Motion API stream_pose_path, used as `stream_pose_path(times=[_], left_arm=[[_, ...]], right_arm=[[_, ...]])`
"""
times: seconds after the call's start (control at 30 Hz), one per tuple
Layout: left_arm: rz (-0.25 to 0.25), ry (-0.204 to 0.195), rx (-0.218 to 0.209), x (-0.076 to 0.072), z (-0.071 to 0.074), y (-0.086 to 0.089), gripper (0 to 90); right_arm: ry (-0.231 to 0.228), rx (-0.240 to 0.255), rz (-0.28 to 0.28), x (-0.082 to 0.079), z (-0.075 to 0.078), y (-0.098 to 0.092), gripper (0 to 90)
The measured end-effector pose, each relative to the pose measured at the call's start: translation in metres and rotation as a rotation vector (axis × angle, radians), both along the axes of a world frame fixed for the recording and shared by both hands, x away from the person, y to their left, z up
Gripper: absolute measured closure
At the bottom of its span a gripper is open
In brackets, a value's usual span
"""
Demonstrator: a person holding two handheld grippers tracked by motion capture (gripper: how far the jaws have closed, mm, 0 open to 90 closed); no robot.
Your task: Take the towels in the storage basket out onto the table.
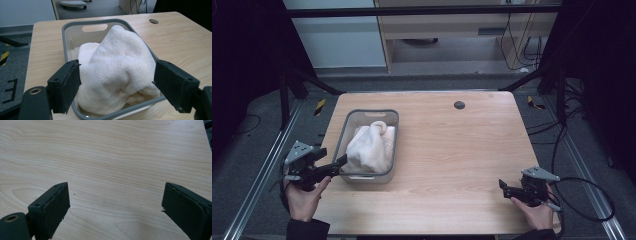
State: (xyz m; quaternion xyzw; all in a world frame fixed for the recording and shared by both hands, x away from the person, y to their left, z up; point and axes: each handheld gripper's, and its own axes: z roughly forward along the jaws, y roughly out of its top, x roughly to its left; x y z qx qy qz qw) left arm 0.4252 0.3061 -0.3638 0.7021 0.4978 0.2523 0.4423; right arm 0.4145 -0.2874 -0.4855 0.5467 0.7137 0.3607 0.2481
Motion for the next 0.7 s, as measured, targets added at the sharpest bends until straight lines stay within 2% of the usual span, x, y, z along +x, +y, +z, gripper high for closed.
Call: stream_pose_path(times=[0.4,0.53,0.7], left_arm=[[-0.021,-0.006,0.032,0.019,0.018,-0.016,21.5],[-0.036,0.006,0.06,0.026,0.023,-0.023,21.7],[-0.046,0.017,0.075,0.032,0.026,-0.029,21.7]], right_arm=[[0.006,-0.003,0.007,0.001,0.0,0.0,7.8],[0.006,-0.005,0.008,0.001,0.0,-0.001,7.7],[0.01,-0.002,0.008,0.001,0.0,-0.001,7.6]])
